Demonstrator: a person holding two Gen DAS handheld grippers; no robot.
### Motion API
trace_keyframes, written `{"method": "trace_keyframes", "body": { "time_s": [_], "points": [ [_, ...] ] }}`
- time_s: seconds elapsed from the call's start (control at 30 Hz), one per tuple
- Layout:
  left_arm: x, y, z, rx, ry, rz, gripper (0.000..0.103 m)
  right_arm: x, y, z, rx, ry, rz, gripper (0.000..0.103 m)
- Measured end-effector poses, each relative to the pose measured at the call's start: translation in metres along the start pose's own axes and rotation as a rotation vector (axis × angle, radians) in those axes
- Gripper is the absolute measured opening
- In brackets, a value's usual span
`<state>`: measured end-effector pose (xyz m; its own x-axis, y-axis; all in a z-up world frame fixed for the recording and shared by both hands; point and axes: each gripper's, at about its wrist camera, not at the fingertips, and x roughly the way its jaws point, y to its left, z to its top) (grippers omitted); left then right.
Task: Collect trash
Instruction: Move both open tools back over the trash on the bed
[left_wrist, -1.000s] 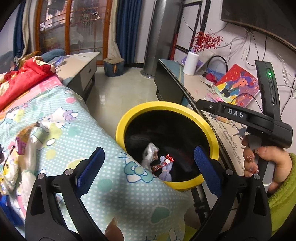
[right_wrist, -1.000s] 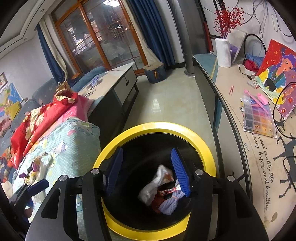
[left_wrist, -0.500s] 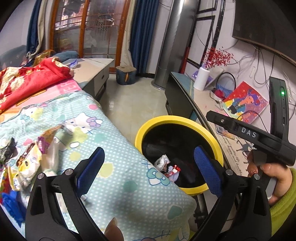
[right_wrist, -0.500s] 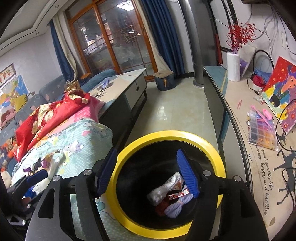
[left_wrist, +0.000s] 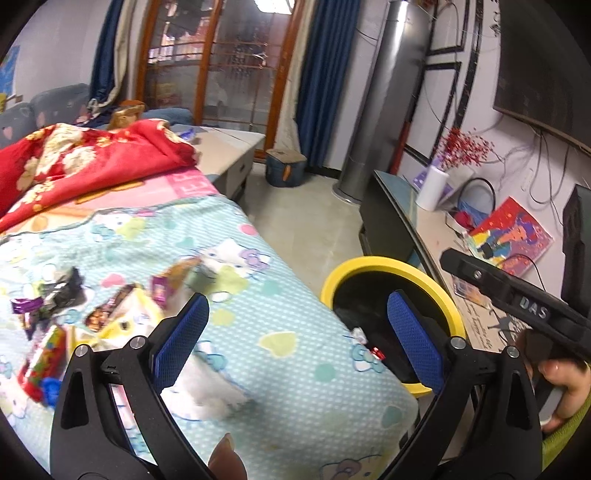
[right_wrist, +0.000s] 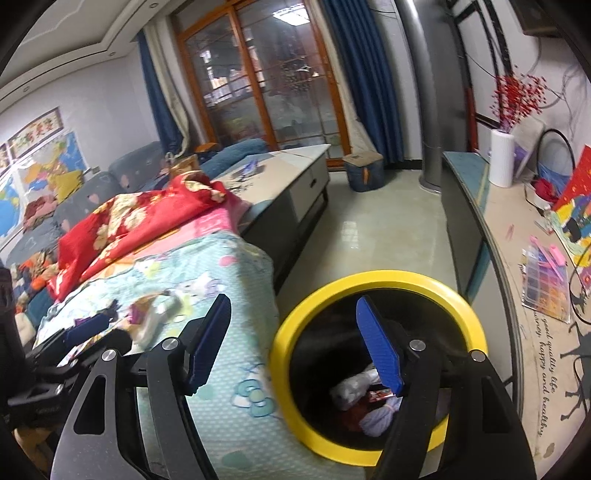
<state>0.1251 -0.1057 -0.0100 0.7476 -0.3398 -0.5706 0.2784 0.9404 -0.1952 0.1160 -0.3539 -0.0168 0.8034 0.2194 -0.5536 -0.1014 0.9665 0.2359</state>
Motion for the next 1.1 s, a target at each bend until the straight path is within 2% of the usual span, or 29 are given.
{"method": "trace_keyframes", "body": {
  "time_s": [0.77,1.1],
  "points": [
    [-0.055,0.103,0.01,-0.177,-0.118,0.18,0.089,0.004,0.108,-0.023,-0.194,0.056,0.159,0.071],
    [-0.074,0.159,0.004,-0.27,-0.118,0.272,0.089,0.017,0.15,-0.04,-0.28,0.117,0.222,0.071]
  ]
}}
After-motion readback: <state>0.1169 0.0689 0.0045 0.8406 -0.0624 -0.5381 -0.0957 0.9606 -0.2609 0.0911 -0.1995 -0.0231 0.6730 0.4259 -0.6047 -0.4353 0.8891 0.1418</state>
